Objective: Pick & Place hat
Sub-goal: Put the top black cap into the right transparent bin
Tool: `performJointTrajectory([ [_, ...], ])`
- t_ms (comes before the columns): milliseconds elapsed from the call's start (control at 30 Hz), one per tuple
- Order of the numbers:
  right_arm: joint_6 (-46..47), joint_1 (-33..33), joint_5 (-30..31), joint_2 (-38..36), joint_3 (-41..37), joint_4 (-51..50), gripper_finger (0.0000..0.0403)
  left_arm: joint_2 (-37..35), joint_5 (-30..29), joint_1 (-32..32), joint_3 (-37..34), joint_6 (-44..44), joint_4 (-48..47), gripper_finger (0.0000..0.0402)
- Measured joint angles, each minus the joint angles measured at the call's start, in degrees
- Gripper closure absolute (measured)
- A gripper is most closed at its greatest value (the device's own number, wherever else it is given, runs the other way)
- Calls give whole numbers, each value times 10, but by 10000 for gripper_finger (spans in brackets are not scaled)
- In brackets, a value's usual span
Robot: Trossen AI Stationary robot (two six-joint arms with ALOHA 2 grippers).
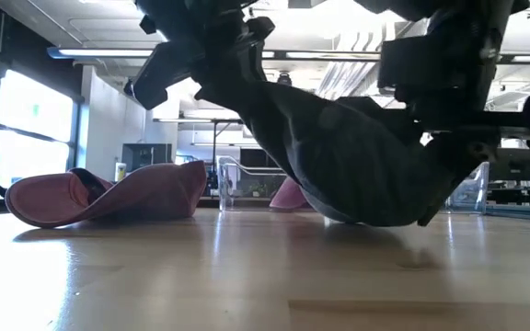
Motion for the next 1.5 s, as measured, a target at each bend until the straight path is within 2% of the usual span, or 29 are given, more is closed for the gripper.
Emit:
performJointTrajectory([
  [133, 47, -10, 7, -4, -1, -17, 258, 0, -3, 0, 0, -2, -7, 401],
  [233, 61, -15, -37, -15, -1, -53, 203, 0, -8, 0, 0, -14, -19, 401],
  [333, 66, -10, -63, -17, 0, -52, 182, 0, -8, 1, 0, -18, -24, 401],
  [400, 69, 0, -52, -17, -1, -33, 188, 0, -9, 1, 0, -17, -23, 401],
  [500, 69, 15, -24, -17, -1, -1, 221, 0, -12, 1, 0, -20, -27, 401],
  [567, 65, 22, -19, -18, -1, 5, 258, 0, -19, 1, 0, -26, -28, 401],
  [700, 64, 33, -14, -18, 0, -5, 359, 0, -34, 1, 0, -38, -55, 401],
  [767, 65, 38, -19, -19, 1, -22, 390, 0, -34, 0, 1, -50, -71, 401],
  [933, 104, 47, -30, -19, 1, -52, 364, 0, -27, 0, 2, -60, -79, 401],
  [1067, 104, 47, -56, -19, 2, -64, 371, 0, -19, 0, 2, -61, -85, 401],
  [1167, 105, 47, -49, -25, 1, -74, 386, 1, -19, 0, 2, -61, -85, 401],
  [1300, 102, 46, -4, -42, -3, -60, 386, 1, -16, 1, 0, -49, -76, 401],
  [1367, 93, 45, 12, -55, -3, -54, 366, 1, -17, 1, 0, -47, -75, 401],
  [1500, 108, 42, 60, -85, -3, -61, 296, 1, -16, 1, 0, -59, -72, 401],
])
